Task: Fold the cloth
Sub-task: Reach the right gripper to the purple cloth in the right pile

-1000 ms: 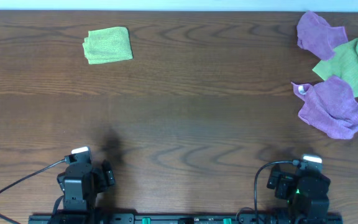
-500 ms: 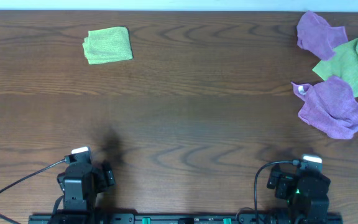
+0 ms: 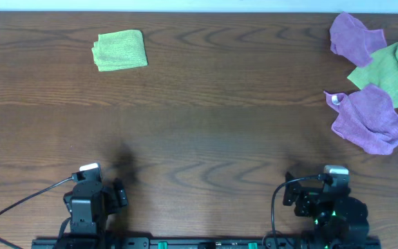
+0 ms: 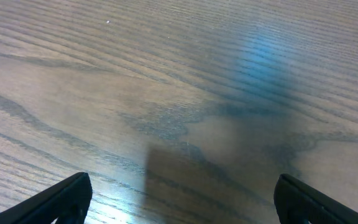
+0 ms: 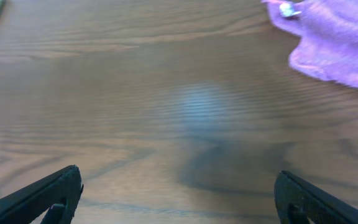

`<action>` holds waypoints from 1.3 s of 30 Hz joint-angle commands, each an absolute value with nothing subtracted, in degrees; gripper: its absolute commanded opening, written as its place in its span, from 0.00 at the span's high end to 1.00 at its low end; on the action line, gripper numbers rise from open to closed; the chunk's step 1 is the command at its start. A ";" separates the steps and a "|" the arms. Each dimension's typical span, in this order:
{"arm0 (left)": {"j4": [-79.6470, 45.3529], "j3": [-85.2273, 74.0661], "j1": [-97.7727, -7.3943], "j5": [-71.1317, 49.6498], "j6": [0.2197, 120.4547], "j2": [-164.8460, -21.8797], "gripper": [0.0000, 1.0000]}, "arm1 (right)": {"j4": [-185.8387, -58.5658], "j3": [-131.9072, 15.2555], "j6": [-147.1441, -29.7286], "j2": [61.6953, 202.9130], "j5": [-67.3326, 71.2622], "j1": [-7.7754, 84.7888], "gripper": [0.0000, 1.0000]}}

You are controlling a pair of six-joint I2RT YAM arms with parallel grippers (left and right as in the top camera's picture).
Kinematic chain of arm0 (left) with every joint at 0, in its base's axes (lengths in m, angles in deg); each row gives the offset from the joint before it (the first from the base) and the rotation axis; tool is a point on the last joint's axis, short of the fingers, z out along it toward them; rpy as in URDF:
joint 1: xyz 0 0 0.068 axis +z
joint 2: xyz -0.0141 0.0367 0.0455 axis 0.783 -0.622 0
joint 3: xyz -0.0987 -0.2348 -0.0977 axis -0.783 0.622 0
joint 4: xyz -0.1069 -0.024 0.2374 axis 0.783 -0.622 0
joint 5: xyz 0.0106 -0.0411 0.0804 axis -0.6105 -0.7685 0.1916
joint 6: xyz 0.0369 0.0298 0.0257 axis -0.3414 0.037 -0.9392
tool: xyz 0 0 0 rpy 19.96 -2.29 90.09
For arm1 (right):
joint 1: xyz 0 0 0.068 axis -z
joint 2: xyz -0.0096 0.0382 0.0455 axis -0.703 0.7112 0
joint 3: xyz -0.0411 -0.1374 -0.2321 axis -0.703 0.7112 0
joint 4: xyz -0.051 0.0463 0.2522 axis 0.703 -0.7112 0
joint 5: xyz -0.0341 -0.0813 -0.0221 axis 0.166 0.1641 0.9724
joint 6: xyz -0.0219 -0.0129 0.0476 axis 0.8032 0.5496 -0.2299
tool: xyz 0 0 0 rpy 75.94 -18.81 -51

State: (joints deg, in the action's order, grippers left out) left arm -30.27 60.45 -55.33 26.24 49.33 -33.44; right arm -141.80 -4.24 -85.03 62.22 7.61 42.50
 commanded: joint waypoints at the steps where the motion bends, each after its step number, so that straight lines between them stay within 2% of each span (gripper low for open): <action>1: -34.14 60.78 -54.93 27.12 47.85 -32.94 0.05 | -140.75 -3.85 -88.83 61.91 3.83 41.71 0.01; 7: -34.14 60.78 -54.93 27.12 47.85 -32.94 0.05 | -139.02 -6.32 -94.82 61.91 8.84 41.71 0.01; 12: -34.14 60.78 -54.93 27.12 47.85 -32.94 0.05 | -143.83 -11.37 -106.27 65.02 24.73 41.71 0.01; 17: -34.14 60.78 -54.93 27.12 47.85 -32.94 0.05 | -139.15 -16.42 -102.45 79.25 27.61 41.84 0.01; 21: -34.14 60.78 -54.93 27.12 47.85 -32.94 0.05 | -144.64 -24.11 -103.04 93.72 29.91 43.70 0.01; 24: -34.14 60.78 -54.93 27.12 47.85 -32.94 0.05 | -148.40 -30.45 -107.26 97.76 35.24 43.65 0.01; 30: -34.14 60.78 -54.93 27.12 47.85 -32.94 0.05 | -154.43 -43.28 -98.36 102.90 31.24 48.51 0.01; 36: -34.14 60.78 -54.93 27.12 47.85 -32.94 0.05 | -163.94 -44.26 -95.96 111.51 27.15 57.66 0.01; 39: -34.14 60.78 -54.93 27.12 47.85 -32.94 0.05 | -165.66 -44.39 -96.11 113.54 18.19 65.23 0.01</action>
State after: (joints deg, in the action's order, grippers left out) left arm -30.40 60.34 -55.28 26.24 49.35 -33.44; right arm -164.72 -43.95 -97.53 112.95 26.32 59.92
